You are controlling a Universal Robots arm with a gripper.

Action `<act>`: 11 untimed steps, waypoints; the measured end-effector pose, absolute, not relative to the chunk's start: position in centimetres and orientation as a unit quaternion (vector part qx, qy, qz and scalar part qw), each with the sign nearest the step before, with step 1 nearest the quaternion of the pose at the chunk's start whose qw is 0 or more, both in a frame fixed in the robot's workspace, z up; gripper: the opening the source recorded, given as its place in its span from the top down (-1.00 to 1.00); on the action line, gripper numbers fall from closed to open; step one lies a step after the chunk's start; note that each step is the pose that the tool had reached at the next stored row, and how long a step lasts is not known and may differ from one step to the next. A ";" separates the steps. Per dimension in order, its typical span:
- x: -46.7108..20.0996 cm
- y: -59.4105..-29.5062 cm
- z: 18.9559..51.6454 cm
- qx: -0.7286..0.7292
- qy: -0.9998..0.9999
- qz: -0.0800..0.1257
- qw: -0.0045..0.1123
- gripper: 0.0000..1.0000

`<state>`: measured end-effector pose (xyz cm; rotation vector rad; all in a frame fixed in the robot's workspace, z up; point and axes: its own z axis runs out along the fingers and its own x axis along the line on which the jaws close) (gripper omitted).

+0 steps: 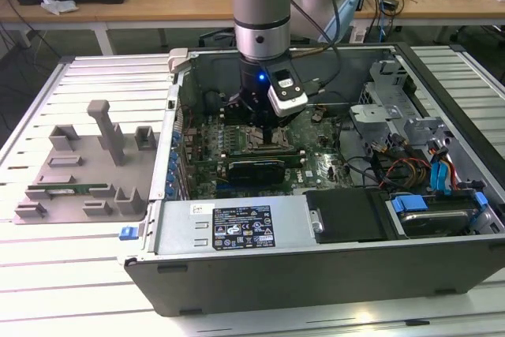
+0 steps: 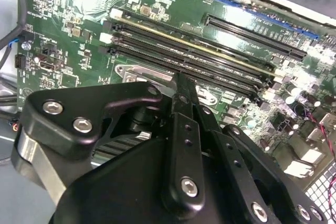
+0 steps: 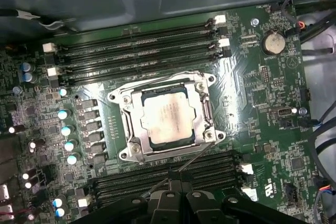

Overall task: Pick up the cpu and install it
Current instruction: 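Install the second cpu locking lever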

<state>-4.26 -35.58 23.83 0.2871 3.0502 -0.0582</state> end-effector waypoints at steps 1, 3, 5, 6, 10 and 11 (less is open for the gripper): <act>-4.3 -35.6 23.8 0.094 0.995 -0.019 0.039 0.79; -4.3 -35.6 23.7 0.093 0.995 -0.013 0.038 0.79; -4.4 -35.7 23.6 0.080 0.996 -0.010 0.038 0.79; -4.4 -35.7 23.5 0.075 0.996 -0.010 0.038 0.79; -4.7 -35.9 23.3 0.048 0.998 -0.009 0.038 0.79; -4.8 -36.0 23.3 0.043 0.998 -0.009 0.038 0.79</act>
